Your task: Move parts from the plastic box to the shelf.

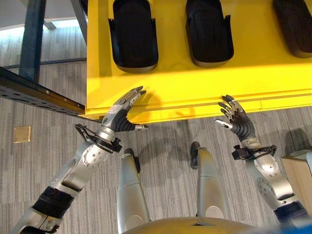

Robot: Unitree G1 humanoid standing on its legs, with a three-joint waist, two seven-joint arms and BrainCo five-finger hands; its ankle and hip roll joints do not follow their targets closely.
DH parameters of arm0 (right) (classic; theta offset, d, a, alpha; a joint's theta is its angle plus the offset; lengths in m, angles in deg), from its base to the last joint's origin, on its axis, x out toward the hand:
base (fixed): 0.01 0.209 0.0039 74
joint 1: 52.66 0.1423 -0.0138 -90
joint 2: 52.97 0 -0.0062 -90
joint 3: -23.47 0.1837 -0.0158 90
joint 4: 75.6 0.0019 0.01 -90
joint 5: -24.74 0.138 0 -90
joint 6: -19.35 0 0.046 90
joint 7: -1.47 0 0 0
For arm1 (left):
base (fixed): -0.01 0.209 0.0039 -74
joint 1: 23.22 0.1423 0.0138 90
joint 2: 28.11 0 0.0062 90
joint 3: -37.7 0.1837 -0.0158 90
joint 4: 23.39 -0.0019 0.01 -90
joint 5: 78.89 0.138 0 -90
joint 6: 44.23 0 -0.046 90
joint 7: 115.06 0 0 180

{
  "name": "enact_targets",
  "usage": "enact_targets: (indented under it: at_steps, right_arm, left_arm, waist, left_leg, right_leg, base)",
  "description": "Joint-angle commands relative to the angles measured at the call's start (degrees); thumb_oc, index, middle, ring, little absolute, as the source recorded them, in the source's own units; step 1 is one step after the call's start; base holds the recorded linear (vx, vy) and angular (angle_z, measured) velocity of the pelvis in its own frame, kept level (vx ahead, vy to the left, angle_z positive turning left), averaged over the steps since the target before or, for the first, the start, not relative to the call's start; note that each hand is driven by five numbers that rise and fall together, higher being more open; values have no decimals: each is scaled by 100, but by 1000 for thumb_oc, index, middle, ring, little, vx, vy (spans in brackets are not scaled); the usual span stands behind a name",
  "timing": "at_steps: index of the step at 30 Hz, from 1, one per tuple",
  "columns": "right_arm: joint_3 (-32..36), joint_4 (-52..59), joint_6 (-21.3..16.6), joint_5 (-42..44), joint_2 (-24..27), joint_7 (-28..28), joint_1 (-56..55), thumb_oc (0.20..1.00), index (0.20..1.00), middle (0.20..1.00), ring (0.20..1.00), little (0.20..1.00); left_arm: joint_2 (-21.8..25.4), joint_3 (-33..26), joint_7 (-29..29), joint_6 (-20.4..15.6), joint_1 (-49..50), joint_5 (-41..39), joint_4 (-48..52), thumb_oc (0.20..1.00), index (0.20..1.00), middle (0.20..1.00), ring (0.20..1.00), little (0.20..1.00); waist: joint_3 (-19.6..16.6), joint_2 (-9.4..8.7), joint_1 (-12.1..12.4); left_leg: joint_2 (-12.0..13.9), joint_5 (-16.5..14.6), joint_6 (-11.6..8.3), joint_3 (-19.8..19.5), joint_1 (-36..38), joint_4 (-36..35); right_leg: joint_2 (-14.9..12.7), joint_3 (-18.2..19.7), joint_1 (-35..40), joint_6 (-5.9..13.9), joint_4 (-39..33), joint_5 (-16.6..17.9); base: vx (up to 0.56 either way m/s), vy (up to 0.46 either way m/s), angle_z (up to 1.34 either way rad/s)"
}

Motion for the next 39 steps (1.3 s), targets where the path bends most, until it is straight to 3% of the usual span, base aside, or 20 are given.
enact_targets:
  at_steps: [1,2,4,6,7,10,11,13,15,16,20,23,39]
  right_arm:
    - [67,160,-280,-93,59,-36,114,1000,1000,1000,1000,1000]
    - [65,160,-281,-93,59,-36,113,1000,1000,1000,1000,1000]
    - [51,74,-272,-112,34,-60,82,1000,1000,1000,1000,1000]
    - [-47,-217,-238,-189,-90,-97,47,1000,1000,1000,1000,1000]
    - [-43,-313,-193,-236,-157,-70,4,1000,1000,1000,1000,1000]
    - [-52,-507,-140,-267,-256,-43,-10,1000,1000,1000,1000,1000]
    - [-69,-691,-99,-216,-345,64,-142,1000,1000,1000,1000,1000]
    - [-47,-703,-60,-201,-330,143,-300,1000,1000,1000,1000,1000]
    - [-41,-881,31,-202,-330,265,-445,1000,1000,1000,1000,1000]
    - [-42,-880,31,-202,-327,265,-448,1000,1000,1000,1000,1000]
    - [-83,-990,139,-170,-395,316,-453,1000,1000,1000,1000,1000]
    - [-278,-1252,174,10,-560,295,-305,1000,1000,1000,1000,1000]
    - [-408,-1357,232,291,-717,333,-260,1000,1000,1000,1000,1000]
  left_arm:
    - [-51,114,189,-358,224,-1053,421,1000,1000,1000,1000,1000]
    - [-49,108,195,-358,229,-1062,424,1000,1000,1000,1000,1000]
    - [-239,178,360,-396,363,-1907,295,1000,1000,1000,1000,1000]
    - [-825,261,796,-344,580,-3923,-386,1000,1000,1000,1000,1000]
    - [-1002,214,977,-250,722,-4508,-475,1000,1000,1000,1000,1000]
    - [-1255,188,1247,-187,782,-5078,-829,1000,1000,1000,1000,1000]
    - [-1367,144,1334,-170,906,-4959,-1044,1000,1000,1000,1000,1000]
    - [-1406,17,1332,-162,1082,-4896,-1059,1000,1000,1000,1000,1000]
    - [-1598,2,1366,-49,1253,-4716,-1379,1000,1000,1000,1000,1000]
    - [-1601,4,1366,-50,1256,-4715,-1381,1000,1000,1000,1000,1000]
    - [-1805,46,1474,150,1339,-4810,-1666,1000,1000,1000,1000,1000]
    - [-1970,61,1423,196,1256,-4881,-1845,1000,1000,1000,1000,1000]
    - [-2095,-26,1399,297,1298,-4855,-2100,1000,1000,1000,1000,1000]
  waist:
    - [-184,1,-2]
    - [-169,1,-3]
    - [-179,-1,6]
    - [-122,19,15]
    - [-152,38,26]
    - [-224,62,22]
    - [-407,85,30]
    - [-511,92,27]
    - [-880,132,23]
    - [-869,132,25]
    - [-1373,189,2]
    - [-1525,186,7]
    - [-1546,190,17]
  left_leg:
    - [106,458,179,54,120,-511]
    - [107,461,178,55,146,-524]
    - [114,501,166,55,442,-673]
    - [97,784,142,79,1364,-1419]
    - [103,883,141,119,1789,-1760]
    - [122,1136,116,185,2319,-2376]
    - [162,1334,92,280,2869,-3028]
    - [182,1488,74,378,3282,-3532]
    - [160,1715,29,539,3804,-4221]
    - [160,1733,28,548,3845,-4262]
    - [115,1983,-23,827,4281,-5031]
    - [93,1963,-13,903,4396,-5047]
    - [40,1844,25,1113,4781,-5028]
  right_leg:
    - [-86,-23,648,58,-614,346]
    - [-85,-27,676,58,-628,350]
    - [-59,-56,993,76,-794,381]
    - [-14,-139,1950,147,-1494,558]
    - [6,-196,2395,206,-1822,606]
    - [34,-286,2884,286,-2304,758]
    - [85,-391,3385,367,-2879,893]
    - [131,-431,3731,396,-3311,1016]
    - [153,-580,4274,447,-4046,1223]
    - [155,-583,4309,447,-4078,1238]
    - [128,-640,4631,495,-4811,1570]
    - [92,-626,4725,507,-4935,1657]
    - [8,-453,4929,542,-4905,1644]
  base:
    - [27,-18,5]
    - [27,-32,3]
    - [50,-36,3]
    - [114,-76,9]
    - [106,-62,12]
    - [122,-35,6]
    - [191,-47,12]
    - [178,-32,-5]
    - [180,-11,-7]
    - [143,8,4]
    - [79,27,-1]
    - [29,25,-5]
    - [18,0,-8]
